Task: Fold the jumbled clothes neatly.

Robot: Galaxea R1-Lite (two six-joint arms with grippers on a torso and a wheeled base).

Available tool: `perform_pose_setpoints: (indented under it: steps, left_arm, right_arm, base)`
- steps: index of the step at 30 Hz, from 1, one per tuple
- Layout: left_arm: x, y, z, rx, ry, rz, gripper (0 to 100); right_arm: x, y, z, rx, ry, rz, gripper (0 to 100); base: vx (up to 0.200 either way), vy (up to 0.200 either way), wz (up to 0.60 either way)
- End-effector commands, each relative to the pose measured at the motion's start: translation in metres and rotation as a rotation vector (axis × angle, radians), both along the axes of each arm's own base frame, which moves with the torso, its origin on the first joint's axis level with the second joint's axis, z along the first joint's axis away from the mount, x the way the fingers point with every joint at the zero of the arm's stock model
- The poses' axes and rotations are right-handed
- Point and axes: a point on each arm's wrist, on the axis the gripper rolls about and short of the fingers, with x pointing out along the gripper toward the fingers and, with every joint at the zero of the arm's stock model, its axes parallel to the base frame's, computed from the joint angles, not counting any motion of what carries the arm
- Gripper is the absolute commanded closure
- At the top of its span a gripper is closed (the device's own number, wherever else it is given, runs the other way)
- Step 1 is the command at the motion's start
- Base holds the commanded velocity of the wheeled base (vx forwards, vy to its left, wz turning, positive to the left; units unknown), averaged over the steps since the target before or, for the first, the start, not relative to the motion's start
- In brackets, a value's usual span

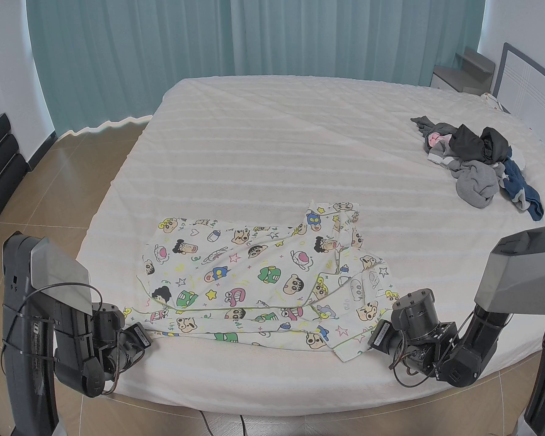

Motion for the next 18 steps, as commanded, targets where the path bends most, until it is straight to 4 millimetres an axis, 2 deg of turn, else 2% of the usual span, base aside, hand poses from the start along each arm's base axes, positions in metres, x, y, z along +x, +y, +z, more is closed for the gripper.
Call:
perform_pose_setpoints:
  steps: [1,8,13,18]
  left_arm:
    - [-0.010,0.000,0.008,0.004,0.006,-0.007,100]
    - [-0.023,0.001,0.011,0.039,0.052,-0.053,100]
    - [-0.031,0.001,0.012,0.047,0.079,-0.087,100]
    - [-0.030,0.001,0.011,0.042,0.078,-0.092,100]
  right_arm:
    - [-0.007,-0.003,0.006,-0.004,0.003,0.014,100]
    - [-0.024,-0.006,0.016,-0.011,0.061,0.072,100]
    - [-0.025,-0.006,0.013,-0.020,0.077,0.075,100]
    - [-0.024,-0.005,0.008,-0.027,0.088,0.074,100]
  base:
    - [0.000,0.000,0.00]
    - [0.000,0.000,0.00]
    - [0.000,0.000,0.00]
    - [0.000,0.000,0.00]
